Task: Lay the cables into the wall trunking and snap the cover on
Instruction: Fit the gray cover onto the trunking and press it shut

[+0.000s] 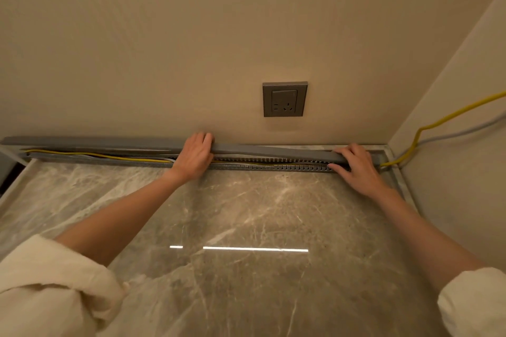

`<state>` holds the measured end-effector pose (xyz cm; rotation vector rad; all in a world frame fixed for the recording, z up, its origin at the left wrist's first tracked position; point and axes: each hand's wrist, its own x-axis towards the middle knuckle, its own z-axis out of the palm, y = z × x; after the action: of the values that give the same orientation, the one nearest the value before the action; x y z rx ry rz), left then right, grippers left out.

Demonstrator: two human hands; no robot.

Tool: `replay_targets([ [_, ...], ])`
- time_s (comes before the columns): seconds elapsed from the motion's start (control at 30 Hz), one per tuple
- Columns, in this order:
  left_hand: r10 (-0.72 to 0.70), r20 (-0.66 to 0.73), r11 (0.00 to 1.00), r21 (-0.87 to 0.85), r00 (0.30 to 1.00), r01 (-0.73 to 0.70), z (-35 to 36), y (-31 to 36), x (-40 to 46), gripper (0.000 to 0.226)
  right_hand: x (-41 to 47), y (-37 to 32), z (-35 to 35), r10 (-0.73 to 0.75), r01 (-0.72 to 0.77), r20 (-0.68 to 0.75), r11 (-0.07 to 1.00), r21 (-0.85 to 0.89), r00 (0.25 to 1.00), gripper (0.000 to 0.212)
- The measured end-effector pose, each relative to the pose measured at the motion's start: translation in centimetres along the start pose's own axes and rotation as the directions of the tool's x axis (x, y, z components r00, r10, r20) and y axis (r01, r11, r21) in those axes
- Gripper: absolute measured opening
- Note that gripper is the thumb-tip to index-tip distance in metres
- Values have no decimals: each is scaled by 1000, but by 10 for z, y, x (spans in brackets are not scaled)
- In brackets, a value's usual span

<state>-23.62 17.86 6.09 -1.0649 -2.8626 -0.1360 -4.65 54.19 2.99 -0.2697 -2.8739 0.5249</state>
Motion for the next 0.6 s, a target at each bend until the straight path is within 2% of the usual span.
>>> replay_targets([
  [0.17, -39, 105, 998, 56, 994, 34, 9, -2, 1, 20, 0, 4, 0, 26, -26, -2, 995, 91, 1000, 38],
  [0.27, -50, 144, 999, 4, 988, 50, 11, 8, 4, 25, 4, 7, 2, 49, -49, -1, 992, 120, 999, 40],
  [0.4, 104, 219, 990, -121, 970, -78, 9, 47, 18, 39, 12, 11, 2, 87, -95, 52, 979, 181, 995, 44],
  [0.6, 286, 256, 939, -267, 924, -217, 15, 121, 48, 33, 13, 11, 0, 94, -110, 104, 979, 169, 990, 47],
])
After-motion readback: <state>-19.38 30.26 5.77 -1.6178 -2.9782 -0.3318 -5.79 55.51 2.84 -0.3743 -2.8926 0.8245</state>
